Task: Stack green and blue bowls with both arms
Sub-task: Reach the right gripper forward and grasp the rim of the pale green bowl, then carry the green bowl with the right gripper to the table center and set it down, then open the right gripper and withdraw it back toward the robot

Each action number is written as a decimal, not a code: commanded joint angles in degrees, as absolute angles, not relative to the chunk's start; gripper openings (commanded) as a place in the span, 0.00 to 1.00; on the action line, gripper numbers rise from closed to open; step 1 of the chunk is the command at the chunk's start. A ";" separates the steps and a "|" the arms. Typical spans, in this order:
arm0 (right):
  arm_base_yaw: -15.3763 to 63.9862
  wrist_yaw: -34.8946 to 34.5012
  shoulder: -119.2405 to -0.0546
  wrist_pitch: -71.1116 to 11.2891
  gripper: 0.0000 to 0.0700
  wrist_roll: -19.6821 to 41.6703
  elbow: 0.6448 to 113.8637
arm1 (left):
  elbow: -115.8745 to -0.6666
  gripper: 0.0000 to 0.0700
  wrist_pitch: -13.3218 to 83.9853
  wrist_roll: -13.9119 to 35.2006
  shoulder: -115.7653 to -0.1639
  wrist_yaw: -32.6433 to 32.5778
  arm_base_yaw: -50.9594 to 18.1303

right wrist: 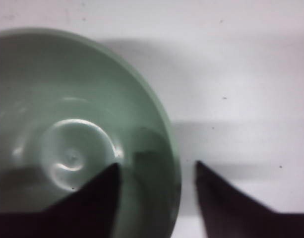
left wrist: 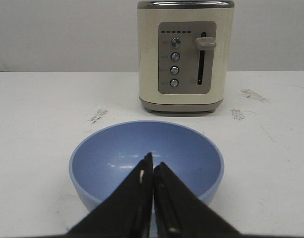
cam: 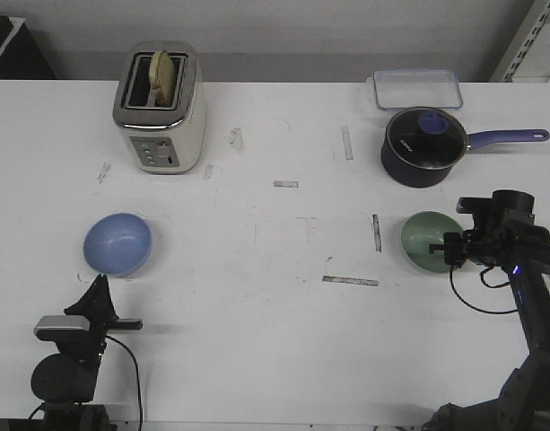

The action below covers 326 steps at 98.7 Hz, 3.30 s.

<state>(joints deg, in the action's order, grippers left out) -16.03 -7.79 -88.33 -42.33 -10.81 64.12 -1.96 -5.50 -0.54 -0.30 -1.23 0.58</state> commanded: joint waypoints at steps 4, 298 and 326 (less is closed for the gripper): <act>-16.14 -7.97 -88.95 -41.21 0.00 -11.86 64.99 | -0.73 0.00 -6.07 -0.43 -0.19 -1.19 0.58; 0.86 -2.39 -55.48 -25.52 0.00 -3.44 53.56 | -0.73 0.00 -6.07 -0.43 -0.19 -1.23 0.58; 0.27 1.87 -40.82 -14.55 0.00 -3.20 31.97 | -0.78 0.00 -6.09 -0.36 -0.19 -1.28 0.58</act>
<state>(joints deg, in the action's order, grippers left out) 0.23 1.54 -42.30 -16.75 -3.18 33.93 -1.96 -5.50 -0.54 -0.30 -1.26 0.58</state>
